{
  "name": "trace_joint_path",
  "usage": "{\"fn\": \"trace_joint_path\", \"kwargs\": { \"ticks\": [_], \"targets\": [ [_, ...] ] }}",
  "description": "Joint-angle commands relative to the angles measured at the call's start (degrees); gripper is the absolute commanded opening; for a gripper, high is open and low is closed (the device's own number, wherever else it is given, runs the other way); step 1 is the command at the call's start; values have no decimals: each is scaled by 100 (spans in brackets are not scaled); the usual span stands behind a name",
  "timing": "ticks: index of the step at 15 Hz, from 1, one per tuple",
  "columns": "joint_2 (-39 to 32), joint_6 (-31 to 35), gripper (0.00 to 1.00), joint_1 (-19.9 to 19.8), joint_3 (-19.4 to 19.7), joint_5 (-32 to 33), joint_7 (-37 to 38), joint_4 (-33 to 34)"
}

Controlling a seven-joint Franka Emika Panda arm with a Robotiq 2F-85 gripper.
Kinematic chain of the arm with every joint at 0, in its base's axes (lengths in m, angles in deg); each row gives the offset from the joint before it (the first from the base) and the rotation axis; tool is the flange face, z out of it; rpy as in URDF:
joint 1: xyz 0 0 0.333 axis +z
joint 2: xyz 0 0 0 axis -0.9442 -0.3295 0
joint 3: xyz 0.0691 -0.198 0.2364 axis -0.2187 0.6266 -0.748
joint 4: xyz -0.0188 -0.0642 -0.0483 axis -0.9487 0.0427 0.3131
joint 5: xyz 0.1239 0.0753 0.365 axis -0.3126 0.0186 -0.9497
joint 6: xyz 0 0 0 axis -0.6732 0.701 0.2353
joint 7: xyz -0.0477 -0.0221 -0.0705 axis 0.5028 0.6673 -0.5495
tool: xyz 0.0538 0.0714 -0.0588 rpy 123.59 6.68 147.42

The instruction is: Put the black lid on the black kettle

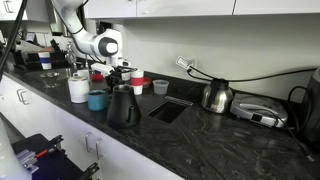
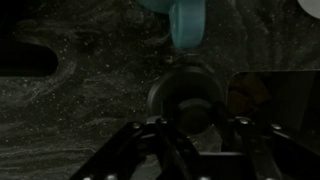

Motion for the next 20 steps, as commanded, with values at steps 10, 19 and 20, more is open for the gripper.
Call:
{"fn": "trace_joint_path", "kwargs": {
  "ticks": [10, 19, 20],
  "targets": [
    [935, -338, 17, -49, 122, 70, 28, 17],
    [2308, -700, 17, -590, 221, 1101, 853, 4],
    [2436, -839, 17, -715, 219, 1287, 1105, -28]
  ]
}}
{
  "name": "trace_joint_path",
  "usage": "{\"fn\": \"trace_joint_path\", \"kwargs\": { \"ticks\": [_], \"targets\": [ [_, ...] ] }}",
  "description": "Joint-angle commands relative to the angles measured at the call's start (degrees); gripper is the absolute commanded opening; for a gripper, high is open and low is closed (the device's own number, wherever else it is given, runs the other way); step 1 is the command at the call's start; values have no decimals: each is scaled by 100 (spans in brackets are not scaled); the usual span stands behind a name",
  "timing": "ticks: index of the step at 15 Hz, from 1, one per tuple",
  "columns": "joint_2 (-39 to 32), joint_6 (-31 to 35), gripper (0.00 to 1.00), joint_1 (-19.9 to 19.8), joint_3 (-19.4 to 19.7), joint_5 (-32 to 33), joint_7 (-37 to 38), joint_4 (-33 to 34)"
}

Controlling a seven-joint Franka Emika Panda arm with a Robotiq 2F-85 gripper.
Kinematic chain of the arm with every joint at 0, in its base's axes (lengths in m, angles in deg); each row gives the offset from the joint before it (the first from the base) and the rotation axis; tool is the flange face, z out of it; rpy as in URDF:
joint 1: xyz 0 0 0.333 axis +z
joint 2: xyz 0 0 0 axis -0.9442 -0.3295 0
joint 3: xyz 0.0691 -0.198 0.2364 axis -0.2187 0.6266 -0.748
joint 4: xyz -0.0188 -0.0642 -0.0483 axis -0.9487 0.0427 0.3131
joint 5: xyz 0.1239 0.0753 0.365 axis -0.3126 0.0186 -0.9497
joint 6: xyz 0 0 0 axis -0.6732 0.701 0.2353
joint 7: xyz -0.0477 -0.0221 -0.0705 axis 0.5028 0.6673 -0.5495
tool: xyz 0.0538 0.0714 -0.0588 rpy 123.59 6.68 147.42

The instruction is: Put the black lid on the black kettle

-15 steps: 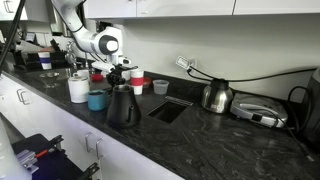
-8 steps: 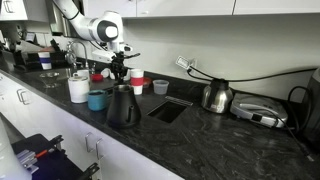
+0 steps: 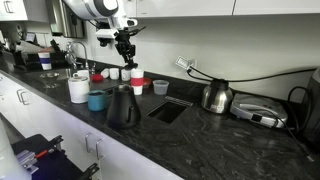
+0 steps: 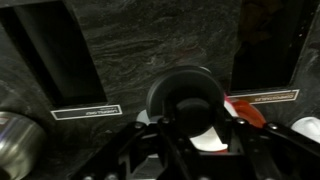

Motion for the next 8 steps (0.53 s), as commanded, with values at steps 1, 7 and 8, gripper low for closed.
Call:
{"fn": "trace_joint_path", "kwargs": {
  "ticks": [1, 7, 8],
  "targets": [
    [394, -446, 17, -408, -94, 647, 820, -132],
    [1161, -1441, 17, -698, -115, 573, 1646, -596],
    [1295, -1547, 17, -781, -160, 683, 1903, -710]
  ]
}}
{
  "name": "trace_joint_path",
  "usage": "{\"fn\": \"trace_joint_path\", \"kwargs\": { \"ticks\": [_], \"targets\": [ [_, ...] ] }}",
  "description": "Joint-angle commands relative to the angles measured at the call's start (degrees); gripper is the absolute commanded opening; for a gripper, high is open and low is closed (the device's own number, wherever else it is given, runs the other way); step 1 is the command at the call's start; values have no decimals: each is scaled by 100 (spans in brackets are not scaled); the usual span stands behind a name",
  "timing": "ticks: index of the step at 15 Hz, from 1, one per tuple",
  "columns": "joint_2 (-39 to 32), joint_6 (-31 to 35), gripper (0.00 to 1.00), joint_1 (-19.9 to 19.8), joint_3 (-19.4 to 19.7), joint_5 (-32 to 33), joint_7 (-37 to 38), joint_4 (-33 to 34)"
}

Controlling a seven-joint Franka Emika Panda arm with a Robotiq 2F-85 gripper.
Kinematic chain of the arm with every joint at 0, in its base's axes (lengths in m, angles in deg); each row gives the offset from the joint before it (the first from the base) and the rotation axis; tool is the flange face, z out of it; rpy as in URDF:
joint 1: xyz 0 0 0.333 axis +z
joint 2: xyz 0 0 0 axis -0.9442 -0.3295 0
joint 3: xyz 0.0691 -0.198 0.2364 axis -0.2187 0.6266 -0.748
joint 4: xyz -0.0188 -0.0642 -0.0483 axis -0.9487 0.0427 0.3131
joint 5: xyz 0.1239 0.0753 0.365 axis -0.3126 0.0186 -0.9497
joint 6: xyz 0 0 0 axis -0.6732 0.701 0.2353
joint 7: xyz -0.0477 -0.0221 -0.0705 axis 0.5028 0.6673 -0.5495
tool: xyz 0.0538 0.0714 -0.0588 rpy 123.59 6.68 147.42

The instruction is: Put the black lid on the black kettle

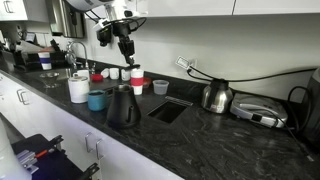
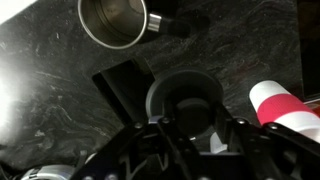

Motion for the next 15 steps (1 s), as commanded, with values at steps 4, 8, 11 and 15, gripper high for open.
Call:
{"fn": "trace_joint_path", "kwargs": {
  "ticks": [4, 8, 11, 15],
  "targets": [
    [510, -437, 42, -274, -134, 1, 719, -395],
    [681, -452, 42, -304, -181, 1, 961, -538],
    [681, -452, 42, -309, -180, 1, 963, -538],
    [697, -497, 17, -417, -111, -105, 1207, -556]
  ]
}}
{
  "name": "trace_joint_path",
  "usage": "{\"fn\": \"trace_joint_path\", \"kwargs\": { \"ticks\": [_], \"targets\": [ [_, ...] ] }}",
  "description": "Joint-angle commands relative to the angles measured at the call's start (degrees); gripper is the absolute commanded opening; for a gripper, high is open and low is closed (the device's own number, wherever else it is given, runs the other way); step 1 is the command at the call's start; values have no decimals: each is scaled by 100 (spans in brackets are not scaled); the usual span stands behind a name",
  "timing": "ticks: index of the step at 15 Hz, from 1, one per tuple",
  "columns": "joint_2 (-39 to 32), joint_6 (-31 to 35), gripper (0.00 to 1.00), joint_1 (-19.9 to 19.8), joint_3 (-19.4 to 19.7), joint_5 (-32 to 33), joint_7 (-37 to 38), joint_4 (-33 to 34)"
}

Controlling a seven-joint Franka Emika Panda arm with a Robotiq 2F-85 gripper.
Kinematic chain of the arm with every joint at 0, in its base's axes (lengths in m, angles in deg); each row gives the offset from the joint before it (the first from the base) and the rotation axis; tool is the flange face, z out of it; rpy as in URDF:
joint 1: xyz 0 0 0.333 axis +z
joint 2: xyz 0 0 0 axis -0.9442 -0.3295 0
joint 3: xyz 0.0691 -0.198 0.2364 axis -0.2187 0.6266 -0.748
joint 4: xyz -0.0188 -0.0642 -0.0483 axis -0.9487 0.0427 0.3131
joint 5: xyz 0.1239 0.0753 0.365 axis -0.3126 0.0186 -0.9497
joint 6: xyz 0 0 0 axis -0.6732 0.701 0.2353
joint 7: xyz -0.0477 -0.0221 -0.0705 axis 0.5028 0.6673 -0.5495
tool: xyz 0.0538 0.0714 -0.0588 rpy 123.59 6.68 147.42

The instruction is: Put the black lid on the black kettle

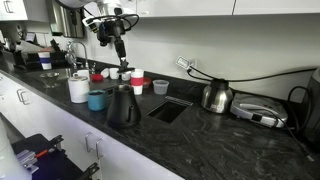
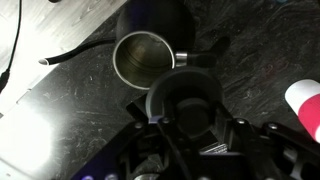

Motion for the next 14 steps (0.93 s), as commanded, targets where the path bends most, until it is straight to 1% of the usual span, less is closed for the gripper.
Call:
{"fn": "trace_joint_path", "kwargs": {
  "ticks": [1, 4, 7, 11, 14],
  "targets": [
    [33, -61, 17, -199, 33, -127, 228, -20],
    [64, -128, 17, -375, 222, -207, 362, -100],
    [87, -251, 17, -406, 403, -478, 229, -211],
    [120, -398, 17, -411, 403, -716, 254, -322],
    [119, -367, 17, -469, 382, -674, 302, -430]
  ]
}}
